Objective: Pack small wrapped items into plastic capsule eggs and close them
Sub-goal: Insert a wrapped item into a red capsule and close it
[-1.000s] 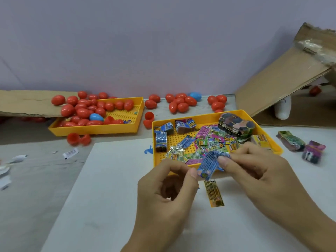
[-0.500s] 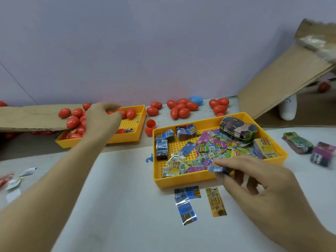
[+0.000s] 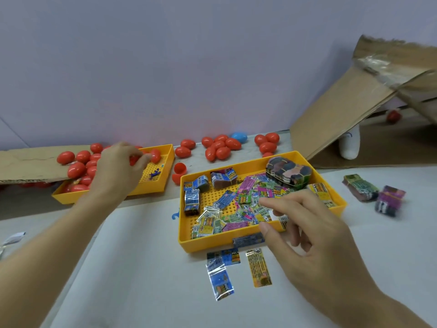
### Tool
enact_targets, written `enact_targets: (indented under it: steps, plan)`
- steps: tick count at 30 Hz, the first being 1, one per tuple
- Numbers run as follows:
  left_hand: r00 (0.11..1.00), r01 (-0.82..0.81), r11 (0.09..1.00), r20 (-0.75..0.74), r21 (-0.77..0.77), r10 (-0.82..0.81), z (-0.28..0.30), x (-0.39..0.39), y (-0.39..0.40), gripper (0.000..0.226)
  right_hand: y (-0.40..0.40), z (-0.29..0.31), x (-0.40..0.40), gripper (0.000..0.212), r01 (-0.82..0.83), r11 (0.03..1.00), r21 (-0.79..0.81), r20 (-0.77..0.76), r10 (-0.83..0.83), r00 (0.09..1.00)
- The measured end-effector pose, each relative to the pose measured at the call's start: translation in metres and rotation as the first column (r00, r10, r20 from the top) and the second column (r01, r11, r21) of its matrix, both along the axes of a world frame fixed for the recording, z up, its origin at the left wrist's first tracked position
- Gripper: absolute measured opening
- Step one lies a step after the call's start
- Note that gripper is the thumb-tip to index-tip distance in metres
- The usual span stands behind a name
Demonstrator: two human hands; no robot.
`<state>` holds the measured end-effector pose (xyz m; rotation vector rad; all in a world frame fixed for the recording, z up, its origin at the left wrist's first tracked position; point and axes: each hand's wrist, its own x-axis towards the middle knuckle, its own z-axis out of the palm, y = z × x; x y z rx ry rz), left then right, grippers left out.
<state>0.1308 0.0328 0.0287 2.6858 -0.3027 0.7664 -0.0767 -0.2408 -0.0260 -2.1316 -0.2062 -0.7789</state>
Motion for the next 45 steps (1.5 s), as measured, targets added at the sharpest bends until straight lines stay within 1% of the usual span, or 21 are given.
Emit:
enact_targets:
  steps: [2,3,4,6,7,8,9,11,12,14,17,20,24,27,30,32,35,36,38,42,45]
  plan:
    - [0.992,0.058,0.995,0.118,-0.083,-0.048,-0.003,-0.007,0.000,0.024,0.000,0.001,0.000,0.033,0.000,1.000,0.011,0.003,0.000,1.000]
    - [0.989,0.090,0.979,0.133,-0.185,-0.066,-0.004,-0.011,-0.001,0.024,0.000,0.001,0.001,0.033,0.002,1.000,0.014,0.006,-0.002,1.000]
    - [0.990,0.100,0.946,0.121,-0.309,-0.065,-0.006,-0.012,-0.001,0.025,0.001,0.001,0.000,0.032,0.001,1.000,0.019,0.001,-0.001,1.000]
    - [0.997,0.079,0.821,0.022,-0.565,-0.080,-0.011,-0.017,0.000,0.026,0.001,0.000,0.001,0.032,0.000,1.000,0.019,-0.004,0.000,1.000]
    - [0.995,0.050,0.770,-0.032,-0.636,-0.091,-0.014,-0.018,0.001,0.025,0.002,0.000,0.001,0.032,0.002,1.000,0.022,-0.007,-0.002,1.000]
    - [0.993,0.017,0.759,-0.075,-0.651,-0.087,-0.017,-0.019,0.002,0.020,0.002,0.000,0.000,0.031,-0.002,1.000,0.030,-0.015,0.003,1.000]
    - [0.992,-0.006,0.772,-0.100,-0.635,-0.074,-0.019,-0.019,0.002,0.014,0.002,0.000,0.001,0.031,-0.005,0.999,0.033,-0.020,0.005,1.000]
    - [0.992,-0.039,0.848,-0.120,-0.528,-0.029,-0.017,-0.014,-0.001,0.008,0.003,-0.001,0.001,0.032,-0.007,0.999,0.037,-0.028,0.008,1.000]
    - [0.992,-0.053,0.904,-0.124,-0.425,0.000,-0.014,-0.008,-0.003,0.006,0.003,-0.001,0.002,0.032,-0.011,0.999,0.044,-0.032,0.013,0.999]
    - [0.983,-0.095,0.979,-0.175,-0.181,0.063,-0.007,0.008,-0.007,0.020,0.002,-0.003,0.003,0.031,-0.016,0.999,0.048,-0.030,0.018,0.999]
    - [0.945,-0.109,0.993,-0.307,0.034,0.114,-0.005,0.036,-0.015,0.043,0.002,-0.004,0.005,0.029,-0.023,0.999,0.049,-0.019,0.024,1.000]
    - [0.924,-0.086,0.990,-0.363,0.116,0.123,-0.012,0.059,-0.025,0.050,0.001,-0.004,0.007,0.027,-0.013,0.999,0.039,0.000,0.013,1.000]
    - [0.924,-0.105,0.980,-0.347,0.169,0.158,-0.020,0.076,-0.025,0.030,0.002,-0.005,0.008,0.025,-0.001,1.000,0.025,0.014,0.000,1.000]
    - [0.954,-0.160,0.976,-0.232,0.149,0.192,-0.025,0.073,-0.021,0.016,0.002,-0.006,0.009,0.025,0.000,1.000,0.029,0.013,0.000,1.000]
    - [0.959,-0.223,0.966,-0.150,0.127,0.241,-0.027,0.066,-0.020,0.008,0.002,-0.005,0.010,0.025,-0.003,0.999,0.042,0.015,0.002,1.000]
    - [0.952,-0.259,0.957,-0.135,0.129,0.276,-0.025,0.065,-0.019,0.013,0.002,-0.006,0.010,0.025,-0.003,0.999,0.044,0.013,0.002,1.000]
    - [0.925,-0.280,0.955,-0.239,0.098,0.295,-0.022,0.068,-0.014,0.038,0.002,-0.005,0.009,0.025,-0.007,0.999,0.050,0.010,0.007,1.000]
    - [0.920,-0.258,0.960,-0.274,0.113,0.279,-0.021,0.068,-0.013,0.041,0.002,-0.005,0.009,0.025,-0.009,0.999,0.052,0.008,0.008,1.000]
    - [0.932,-0.190,0.970,-0.283,0.152,0.227,-0.022,0.070,-0.015,0.038,0.002,-0.005,0.010,0.025,-0.002,0.999,0.049,0.007,0.002,1.000]
    - [0.967,-0.175,0.982,-0.172,0.074,0.186,-0.025,0.064,-0.017,0.033,0.001,-0.006,0.010,0.025,-0.004,0.999,0.047,-0.005,0.004,1.000]
    - [0.986,-0.167,0.986,-0.026,0.016,0.168,-0.021,0.054,-0.018,0.031,0.001,-0.005,0.009,0.026,-0.006,0.999,0.045,-0.016,0.006,1.000]
